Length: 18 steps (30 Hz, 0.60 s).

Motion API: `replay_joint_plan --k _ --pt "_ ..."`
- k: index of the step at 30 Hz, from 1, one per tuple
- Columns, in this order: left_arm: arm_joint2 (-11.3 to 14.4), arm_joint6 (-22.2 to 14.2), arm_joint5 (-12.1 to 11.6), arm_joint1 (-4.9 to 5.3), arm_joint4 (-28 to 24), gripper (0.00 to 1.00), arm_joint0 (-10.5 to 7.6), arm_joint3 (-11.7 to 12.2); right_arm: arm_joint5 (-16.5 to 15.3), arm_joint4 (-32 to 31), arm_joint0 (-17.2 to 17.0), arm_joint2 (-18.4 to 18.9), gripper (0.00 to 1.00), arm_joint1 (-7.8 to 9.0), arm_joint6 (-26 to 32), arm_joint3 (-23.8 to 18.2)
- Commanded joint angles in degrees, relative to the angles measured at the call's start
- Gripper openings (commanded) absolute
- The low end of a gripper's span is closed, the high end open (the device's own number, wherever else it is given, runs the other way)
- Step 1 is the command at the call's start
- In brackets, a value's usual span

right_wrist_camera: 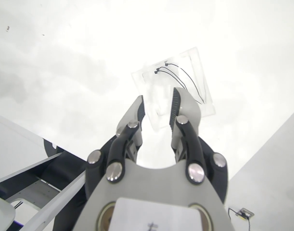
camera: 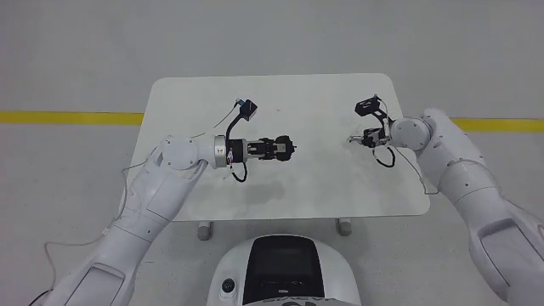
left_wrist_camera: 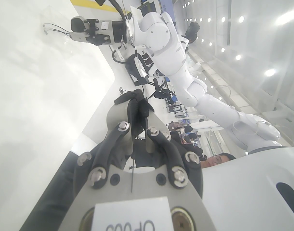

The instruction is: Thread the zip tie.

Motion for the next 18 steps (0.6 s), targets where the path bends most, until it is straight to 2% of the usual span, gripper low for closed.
replay_joint_plan --k 1,11,18 --pt "0.00 0.00 0.00 0.00 0.00 0.00 0.00 0.00 0.00 0.40 0.50 -1.14 0.00 -0.41 -0.26 0.92" --pt "0.00 0.00 0.00 0.00 0.00 0.00 0.00 0.00 0.00 1.84 3.26 -5.70 0.00 -2.41 -0.95 6.10" --pt "0.00 0.00 0.00 0.00 0.00 0.00 0.00 0.00 0.00 3.07 4.41 -8.20 0.00 -3.20 0.05 7.62"
